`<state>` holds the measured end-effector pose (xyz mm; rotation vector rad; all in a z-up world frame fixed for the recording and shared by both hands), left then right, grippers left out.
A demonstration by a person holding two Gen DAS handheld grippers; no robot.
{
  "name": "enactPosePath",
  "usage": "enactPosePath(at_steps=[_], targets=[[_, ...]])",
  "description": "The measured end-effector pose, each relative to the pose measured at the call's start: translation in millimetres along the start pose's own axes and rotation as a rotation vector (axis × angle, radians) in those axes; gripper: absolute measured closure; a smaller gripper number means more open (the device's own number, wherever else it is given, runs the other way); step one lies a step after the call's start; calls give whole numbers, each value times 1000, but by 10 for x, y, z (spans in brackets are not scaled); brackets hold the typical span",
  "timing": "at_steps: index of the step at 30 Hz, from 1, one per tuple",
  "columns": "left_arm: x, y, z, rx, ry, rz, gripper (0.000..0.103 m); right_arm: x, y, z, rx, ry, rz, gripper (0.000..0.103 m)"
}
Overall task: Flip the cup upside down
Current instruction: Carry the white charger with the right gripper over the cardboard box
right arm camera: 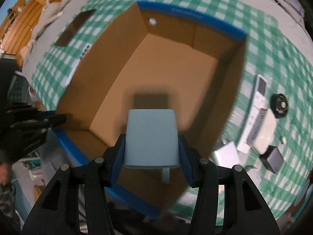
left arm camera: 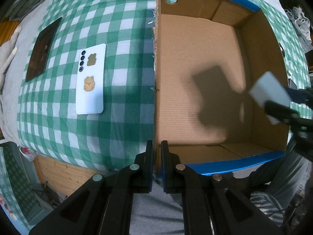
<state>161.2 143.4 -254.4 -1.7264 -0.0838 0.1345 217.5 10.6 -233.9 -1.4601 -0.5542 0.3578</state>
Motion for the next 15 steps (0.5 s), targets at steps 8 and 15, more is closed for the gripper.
enactPosePath(at_steps=[8,15], targets=[[5,10,4,2,3,2,96,-23,488,199,-21,-12,96,51],[4,39,13,-2,0,3,96,-68,675,317,-25,-5,135,51]])
Point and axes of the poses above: each gripper's, at about its wrist camera, not at the fingertips, and y roughly the way its jaws point, z to its left, x to its top, the point moved 10 cm from there along y, roughly the way its jaws point, and after that the axes turned 11 degrees about -x, right-handed, at the moved point
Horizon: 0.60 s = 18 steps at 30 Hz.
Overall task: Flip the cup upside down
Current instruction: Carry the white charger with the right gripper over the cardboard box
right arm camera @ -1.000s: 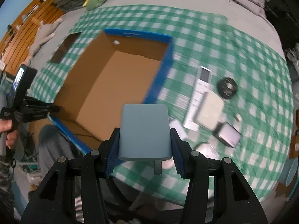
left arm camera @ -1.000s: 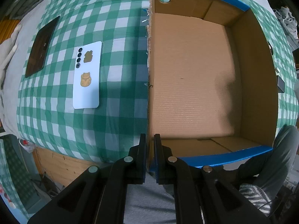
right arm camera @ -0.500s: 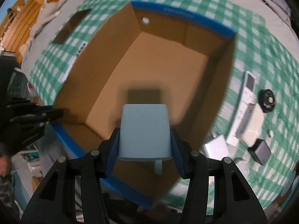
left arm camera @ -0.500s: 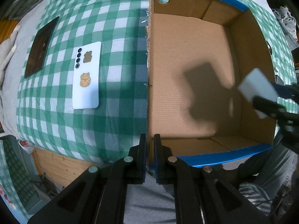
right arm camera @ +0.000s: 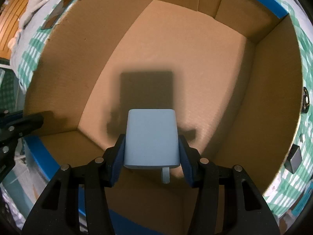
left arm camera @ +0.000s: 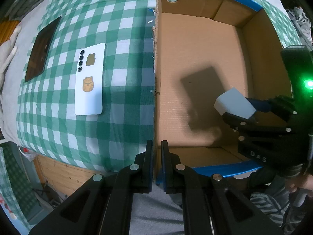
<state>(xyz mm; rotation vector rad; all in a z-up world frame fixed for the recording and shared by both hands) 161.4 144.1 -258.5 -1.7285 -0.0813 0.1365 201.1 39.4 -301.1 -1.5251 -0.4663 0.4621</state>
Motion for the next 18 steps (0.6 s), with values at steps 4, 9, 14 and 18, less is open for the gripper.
enactPosePath(at_steps=[4,9,14,18], targets=[[5,10,12,-3,0,1,96,-10,47,10,0,5,5,51],[-4,32,13,-6,1,2,96,4,-6,-26,-5,24,-23,46],[-10,37,17,-11,0,1,96,-59,-174,-62,18,32,-61,46],[-12,37,20,-10,-2,1,96,-114,-332,-108,16,18,-94,44]])
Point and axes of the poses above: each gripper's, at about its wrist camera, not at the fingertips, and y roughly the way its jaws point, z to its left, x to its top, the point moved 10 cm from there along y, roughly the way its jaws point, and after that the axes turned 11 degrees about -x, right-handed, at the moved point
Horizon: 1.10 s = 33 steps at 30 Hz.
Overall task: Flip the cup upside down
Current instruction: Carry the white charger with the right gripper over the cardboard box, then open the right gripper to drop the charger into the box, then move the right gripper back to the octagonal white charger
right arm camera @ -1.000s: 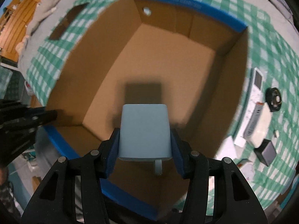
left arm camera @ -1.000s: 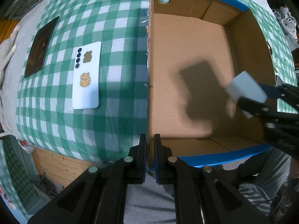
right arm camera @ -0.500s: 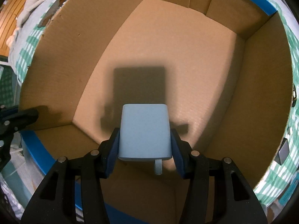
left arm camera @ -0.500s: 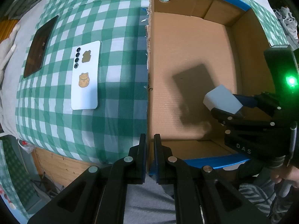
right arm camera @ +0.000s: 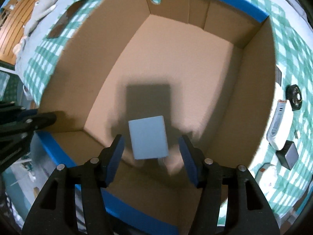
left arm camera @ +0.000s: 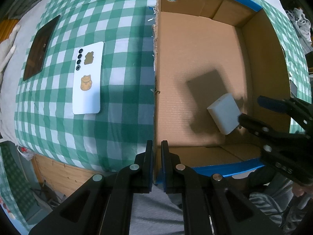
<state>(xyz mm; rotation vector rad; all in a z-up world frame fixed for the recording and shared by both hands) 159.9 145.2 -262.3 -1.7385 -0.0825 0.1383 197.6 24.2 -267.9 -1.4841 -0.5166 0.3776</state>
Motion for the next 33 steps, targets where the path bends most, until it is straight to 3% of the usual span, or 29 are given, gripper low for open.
enactPosePath(at_steps=[8,13,29,33], targets=[[-2,6,3,-1,-1,0,96,-77,-361,-157,10,-10,-56,44],[-4,-11,-15,-10,-3,-1,96,-130,-532,-229,26,0,-81,38],[-3,-4,-25,-14,1,0,96,-478,-888,-994,-74,-9,-123,38],[-2,-5,-26,-16,-3,-2,96,-537,-910,-1154,-87,8,-126,29]])
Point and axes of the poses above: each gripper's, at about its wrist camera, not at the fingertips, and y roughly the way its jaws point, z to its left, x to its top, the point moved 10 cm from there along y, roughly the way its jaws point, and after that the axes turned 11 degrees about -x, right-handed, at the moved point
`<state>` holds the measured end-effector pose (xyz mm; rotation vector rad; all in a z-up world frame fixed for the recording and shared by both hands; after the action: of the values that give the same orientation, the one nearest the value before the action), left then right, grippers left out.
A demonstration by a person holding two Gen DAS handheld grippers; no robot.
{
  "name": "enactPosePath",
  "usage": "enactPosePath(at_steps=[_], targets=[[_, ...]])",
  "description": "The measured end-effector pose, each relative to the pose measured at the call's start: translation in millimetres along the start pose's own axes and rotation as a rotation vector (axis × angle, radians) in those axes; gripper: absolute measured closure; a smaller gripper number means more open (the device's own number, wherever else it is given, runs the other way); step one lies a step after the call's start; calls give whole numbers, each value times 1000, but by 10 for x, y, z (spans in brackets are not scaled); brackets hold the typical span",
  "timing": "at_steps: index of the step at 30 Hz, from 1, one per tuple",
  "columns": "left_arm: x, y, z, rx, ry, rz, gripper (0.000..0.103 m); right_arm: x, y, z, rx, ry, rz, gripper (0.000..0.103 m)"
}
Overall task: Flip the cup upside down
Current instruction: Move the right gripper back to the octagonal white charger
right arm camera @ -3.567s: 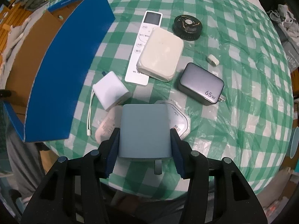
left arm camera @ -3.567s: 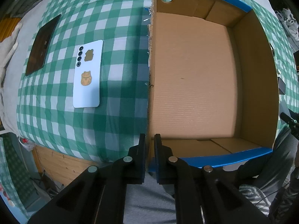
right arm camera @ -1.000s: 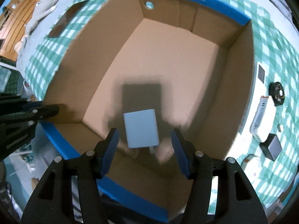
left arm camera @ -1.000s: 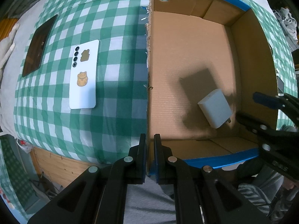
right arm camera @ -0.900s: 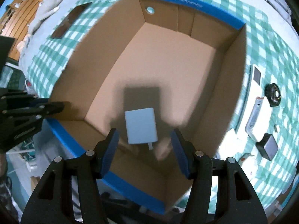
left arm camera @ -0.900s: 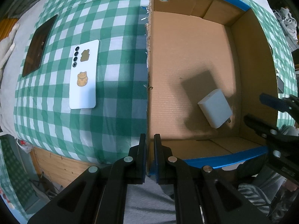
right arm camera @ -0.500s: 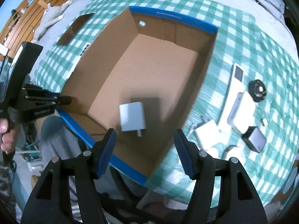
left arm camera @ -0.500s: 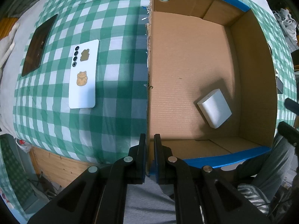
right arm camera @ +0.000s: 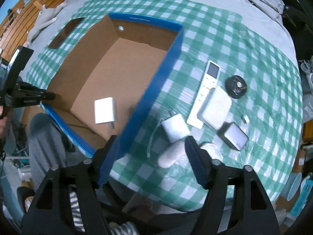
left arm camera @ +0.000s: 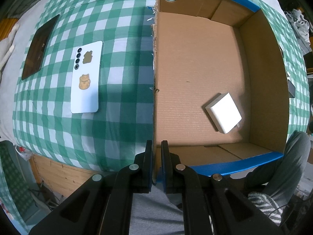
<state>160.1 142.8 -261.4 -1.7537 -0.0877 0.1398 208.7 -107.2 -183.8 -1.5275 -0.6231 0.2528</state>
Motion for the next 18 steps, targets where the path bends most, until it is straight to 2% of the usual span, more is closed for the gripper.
enactPosePath(at_steps=[5,12,18], targets=[[0,6,-10,0,0,2,96,-92,103,-134,-5,-25,9,29],[-10,23,-21,-3,-2,3,96,-240,438,-571,-44,7,46,28],[-9,33,-21,-3,-1,3,96,-429,781,-826,-69,-48,92,28]])
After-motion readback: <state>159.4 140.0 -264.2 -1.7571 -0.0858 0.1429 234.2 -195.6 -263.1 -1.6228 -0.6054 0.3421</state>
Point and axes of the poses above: each gripper's, at about its wrist camera, not at the fingertips, and y roughly the way its jaws point, z to its left, x to its top, the point moved 10 cm from there along y, roughly the way its jaws point, and after that the axes turned 11 degrees about -x, right-handed, at the moved point
